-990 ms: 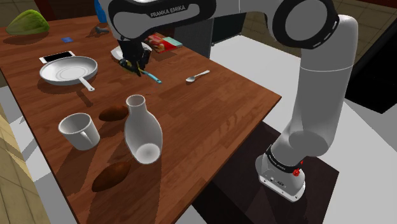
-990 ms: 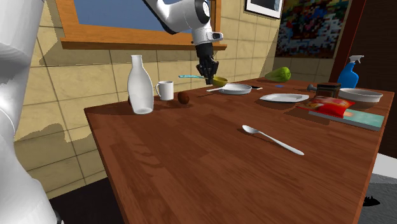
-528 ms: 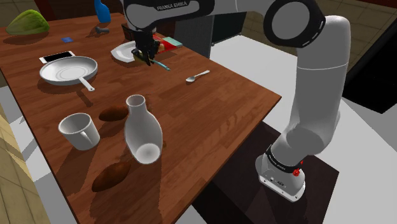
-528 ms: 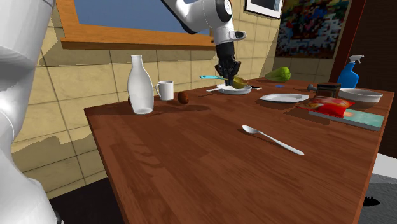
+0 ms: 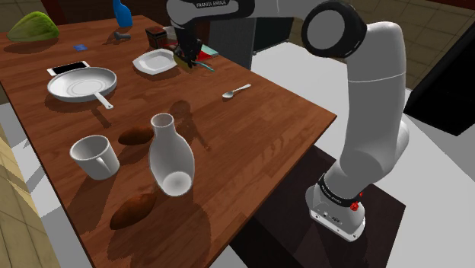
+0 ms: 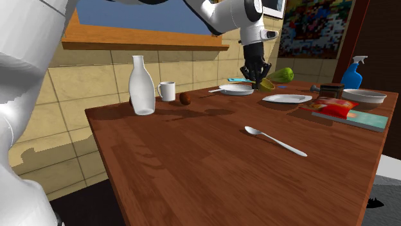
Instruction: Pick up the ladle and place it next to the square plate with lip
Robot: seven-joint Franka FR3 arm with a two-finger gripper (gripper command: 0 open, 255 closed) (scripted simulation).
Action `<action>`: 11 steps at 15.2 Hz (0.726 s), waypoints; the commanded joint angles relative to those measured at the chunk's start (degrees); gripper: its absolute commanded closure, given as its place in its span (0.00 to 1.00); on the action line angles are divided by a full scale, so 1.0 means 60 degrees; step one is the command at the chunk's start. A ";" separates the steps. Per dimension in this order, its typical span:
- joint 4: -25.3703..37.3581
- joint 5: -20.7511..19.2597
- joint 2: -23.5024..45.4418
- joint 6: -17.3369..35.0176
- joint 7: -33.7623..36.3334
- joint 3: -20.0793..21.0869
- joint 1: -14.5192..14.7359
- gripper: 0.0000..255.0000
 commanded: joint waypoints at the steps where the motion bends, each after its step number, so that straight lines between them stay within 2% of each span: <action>1: 0.0659 -0.0014 0.0360 -0.0212 -0.0414 -0.0103 -0.0150 1.00; 5: 0.2328 -0.0068 0.1362 -0.0710 -0.1222 -0.0321 -0.0362 1.00; 6: 0.3104 -0.0091 0.1815 -0.0968 -0.1520 -0.0402 -0.0391 1.00; 11: 0.2266 -0.0116 0.1707 -0.0274 -0.1345 -0.0395 -0.0526 1.00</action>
